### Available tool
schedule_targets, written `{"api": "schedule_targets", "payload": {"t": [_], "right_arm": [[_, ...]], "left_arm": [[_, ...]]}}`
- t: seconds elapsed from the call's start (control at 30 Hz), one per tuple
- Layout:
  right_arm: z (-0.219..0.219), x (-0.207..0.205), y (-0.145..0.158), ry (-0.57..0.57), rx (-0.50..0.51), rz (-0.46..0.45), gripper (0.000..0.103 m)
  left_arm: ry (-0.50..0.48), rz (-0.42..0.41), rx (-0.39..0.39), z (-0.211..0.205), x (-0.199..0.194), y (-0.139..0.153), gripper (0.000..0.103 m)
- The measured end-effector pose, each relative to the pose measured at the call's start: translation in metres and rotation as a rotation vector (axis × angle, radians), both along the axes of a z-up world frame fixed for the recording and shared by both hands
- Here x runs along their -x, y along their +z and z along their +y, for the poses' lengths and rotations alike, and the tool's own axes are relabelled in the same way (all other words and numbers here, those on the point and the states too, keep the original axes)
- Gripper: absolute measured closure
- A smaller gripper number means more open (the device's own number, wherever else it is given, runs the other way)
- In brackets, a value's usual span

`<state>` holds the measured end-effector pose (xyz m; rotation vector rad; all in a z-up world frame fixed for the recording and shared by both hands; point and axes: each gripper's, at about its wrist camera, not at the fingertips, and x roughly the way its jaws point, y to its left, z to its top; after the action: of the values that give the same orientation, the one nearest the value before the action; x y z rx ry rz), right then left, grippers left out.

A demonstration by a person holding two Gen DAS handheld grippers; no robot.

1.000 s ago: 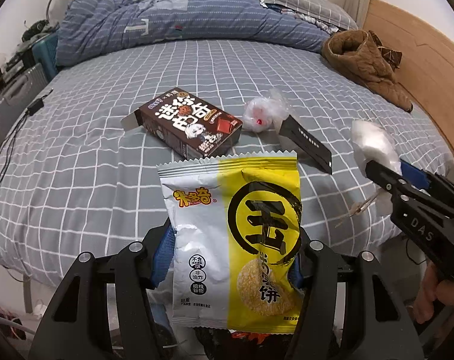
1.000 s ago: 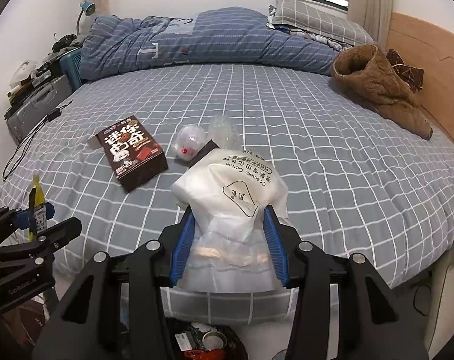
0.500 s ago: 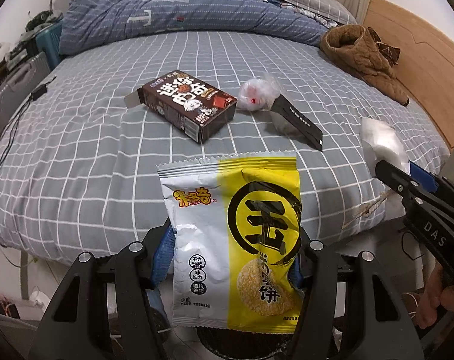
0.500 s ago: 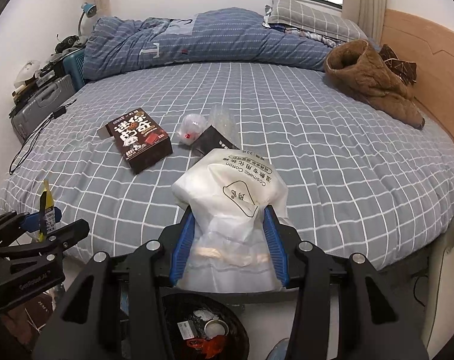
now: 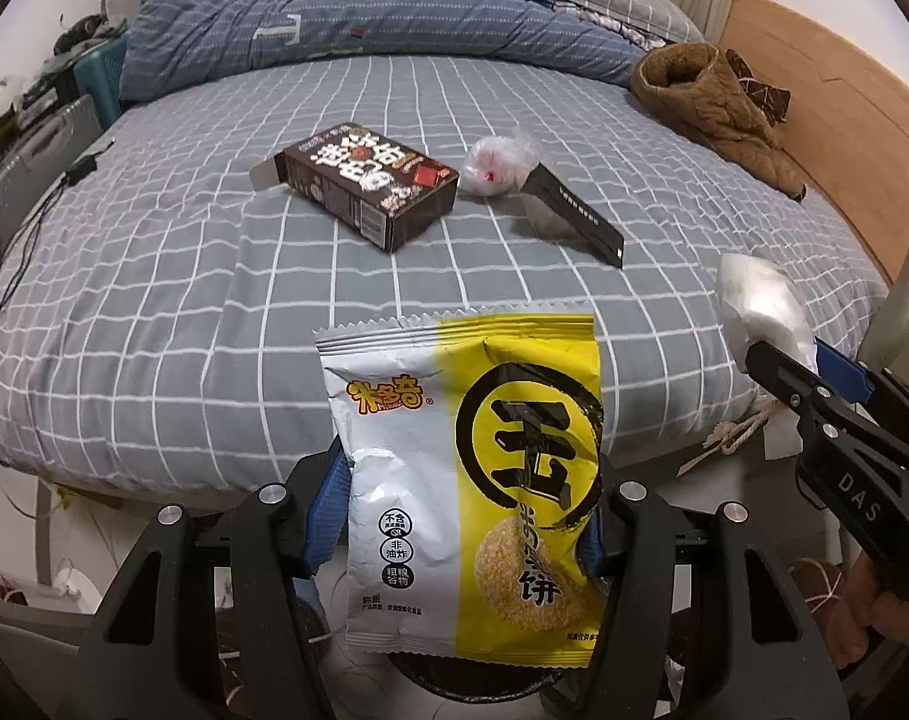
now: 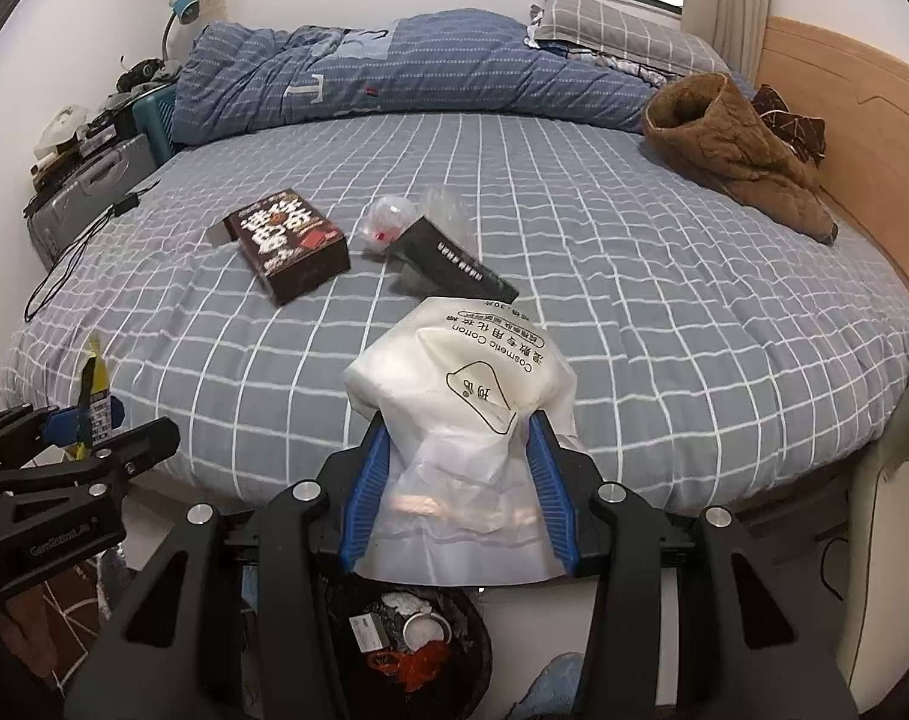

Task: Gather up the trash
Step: 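Carry the white bag and snack packet in both tools over the black bin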

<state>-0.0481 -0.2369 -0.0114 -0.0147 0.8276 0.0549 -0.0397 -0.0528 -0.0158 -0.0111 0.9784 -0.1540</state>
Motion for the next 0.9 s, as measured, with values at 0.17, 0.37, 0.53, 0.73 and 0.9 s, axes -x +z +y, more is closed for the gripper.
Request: {"api": "schedule_targets", "payload": {"t": [0.17, 0.37, 0.53, 0.73, 0.9], "right_arm": [[0.006, 0.016, -0.004, 0.011, 0.005, 0.006, 0.059], [0.012, 0.034, -0.006, 0.017, 0.011, 0.011, 0.059], [0.015, 0.05, -0.009, 0.017, 0.008, 0.02, 0.059], [0.018, 0.068, -0.015, 0.021, 0.019, 0.027, 0.059], [0.017, 0.079, -0.027, 0.017, 0.021, 0.044, 0.059]], "left_arm": [[0.008, 0.003, 0.008, 0.004, 0.012, -0.001, 0.045], [0.011, -0.002, 0.011, 0.009, 0.025, 0.0, 0.045], [0.01, -0.001, 0.012, 0.01, 0.039, -0.002, 0.045], [0.018, 0.017, 0.022, 0.013, 0.055, -0.013, 0.045], [0.01, 0.038, 0.016, 0.009, 0.068, -0.029, 0.045]]}}
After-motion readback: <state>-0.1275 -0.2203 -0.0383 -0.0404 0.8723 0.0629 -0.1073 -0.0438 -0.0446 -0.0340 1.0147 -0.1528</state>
